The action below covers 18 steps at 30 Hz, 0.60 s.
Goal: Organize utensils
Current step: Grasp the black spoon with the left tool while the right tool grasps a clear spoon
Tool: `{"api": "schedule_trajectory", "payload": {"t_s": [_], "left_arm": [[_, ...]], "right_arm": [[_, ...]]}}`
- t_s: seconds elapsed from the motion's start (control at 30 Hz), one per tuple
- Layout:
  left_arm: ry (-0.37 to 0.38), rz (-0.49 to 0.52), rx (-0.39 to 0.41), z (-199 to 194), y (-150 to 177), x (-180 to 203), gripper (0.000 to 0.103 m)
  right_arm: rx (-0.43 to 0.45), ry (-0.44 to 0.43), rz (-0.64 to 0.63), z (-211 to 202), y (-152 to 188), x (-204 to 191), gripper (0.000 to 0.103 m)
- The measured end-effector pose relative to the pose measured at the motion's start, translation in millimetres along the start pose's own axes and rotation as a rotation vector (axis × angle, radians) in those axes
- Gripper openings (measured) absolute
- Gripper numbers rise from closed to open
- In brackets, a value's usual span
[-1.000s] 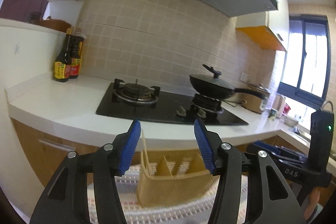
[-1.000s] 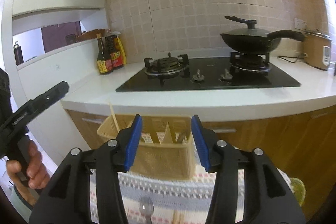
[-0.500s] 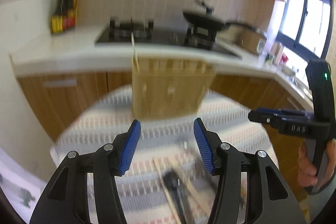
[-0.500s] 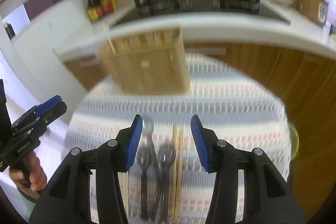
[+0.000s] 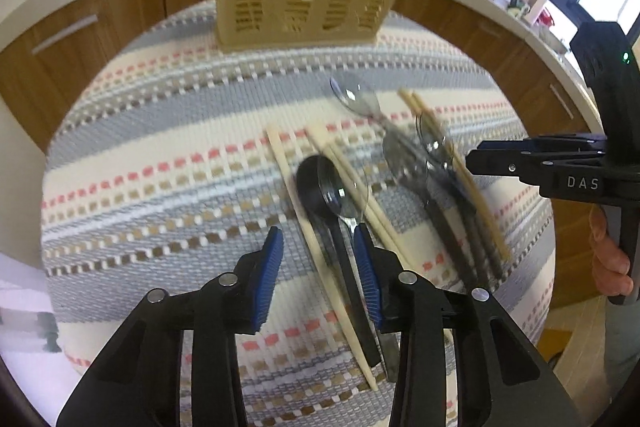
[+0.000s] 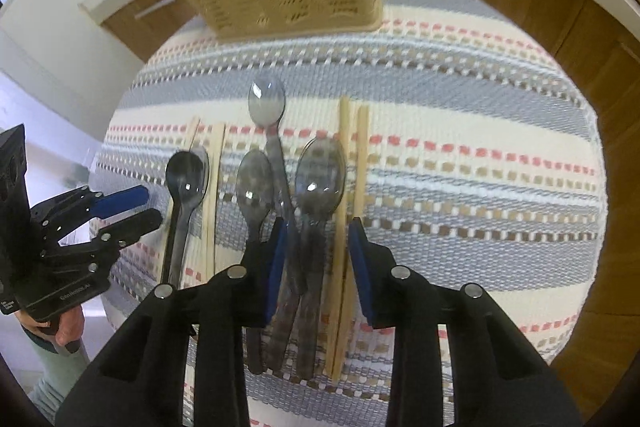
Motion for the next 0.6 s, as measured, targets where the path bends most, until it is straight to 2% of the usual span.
{"api": "schedule_trajectory", "payload": {"t_s": [0.13,0.27,0.4,0.53,0.6], "left_arm": [[-0.014,0.018,-0.013,6,5,6,0.030],[-0.049,0.033,-0.014,12,4,8,0.025],[-0.073,0.043,-0.020,18,5,12,0.021],[-0.100,0.061,-0.018,22,3,16,0.021],[-0.110,0.068,-0.017,23,2,17,0.021]], "right_arm": [[-0.028,-0.002,-0.069,10,3,-16,0.026],[-0.046,0.049,-0.144,18,4,-28,0.026],[-0.057,0.112,-0.206,20,7,-35,0.009],[-0.057,0.120,-0.212,19,12,-32,0.008],[-0.048,0.126,-0.206,13,16,-27,0.004]]}}
Point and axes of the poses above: each gripper's, at about its wrist camera, not at the fingertips, and z roughly the way its jaws point, x to its right, y to its underside, the point moved 8 cm from there along z, roughly the way its jaws point, and after that the axes turned 13 degrees about -z, right-handed, at the moved point
